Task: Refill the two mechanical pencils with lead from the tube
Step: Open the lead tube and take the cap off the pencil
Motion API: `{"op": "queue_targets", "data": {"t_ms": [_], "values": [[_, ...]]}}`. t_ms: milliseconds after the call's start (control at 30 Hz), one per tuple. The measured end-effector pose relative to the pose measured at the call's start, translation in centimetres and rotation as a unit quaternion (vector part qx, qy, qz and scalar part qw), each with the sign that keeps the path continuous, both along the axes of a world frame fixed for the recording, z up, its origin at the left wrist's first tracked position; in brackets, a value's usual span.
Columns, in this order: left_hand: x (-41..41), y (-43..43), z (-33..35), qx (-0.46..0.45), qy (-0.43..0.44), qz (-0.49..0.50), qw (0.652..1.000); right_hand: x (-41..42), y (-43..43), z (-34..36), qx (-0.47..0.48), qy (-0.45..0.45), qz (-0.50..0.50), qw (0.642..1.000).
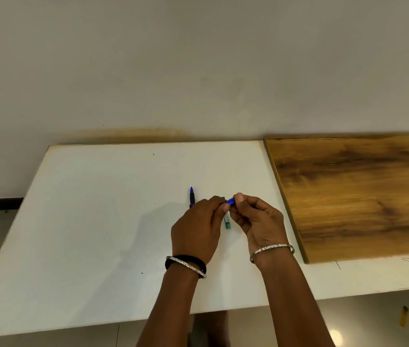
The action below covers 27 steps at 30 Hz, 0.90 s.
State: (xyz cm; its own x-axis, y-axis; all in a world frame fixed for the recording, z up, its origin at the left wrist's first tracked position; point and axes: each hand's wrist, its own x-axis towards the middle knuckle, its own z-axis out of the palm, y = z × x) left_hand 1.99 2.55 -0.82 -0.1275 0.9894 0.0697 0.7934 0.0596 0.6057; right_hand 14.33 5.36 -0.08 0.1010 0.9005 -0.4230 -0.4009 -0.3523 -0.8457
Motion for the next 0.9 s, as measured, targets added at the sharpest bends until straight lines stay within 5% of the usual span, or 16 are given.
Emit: {"op": "queue_targets", "data": {"t_ms": [233,333,500,733,900], "values": [[-1.1,0.2,-0.2,-0.030,-0.022,0.021,0.999,0.3,0.4,-0.3,-0.024,0.006,-0.069,0.997],[-2.6,0.2,-0.5,-0.024,-0.066,0.075,0.995,0.4,0.4,-0.8,0.022,-0.092,-0.083,0.992],[-3.8,-0.1,-0.9,-0.025,-0.077,0.101,0.992,-1.7,0.0,-2.1,0.120,-0.440,0.073,0.887],[-4.1,0.1,-1.0,-0.025,-0.115,0.094,0.989,-3.1,-0.4,-2.5,0.086,-0.593,0.204,0.774],[-4.3,0.0,-1.0,-0.029,-0.114,0.087,0.989,-3.5,-0.3,-2.6,0.071,-0.601,0.200,0.771]]}}
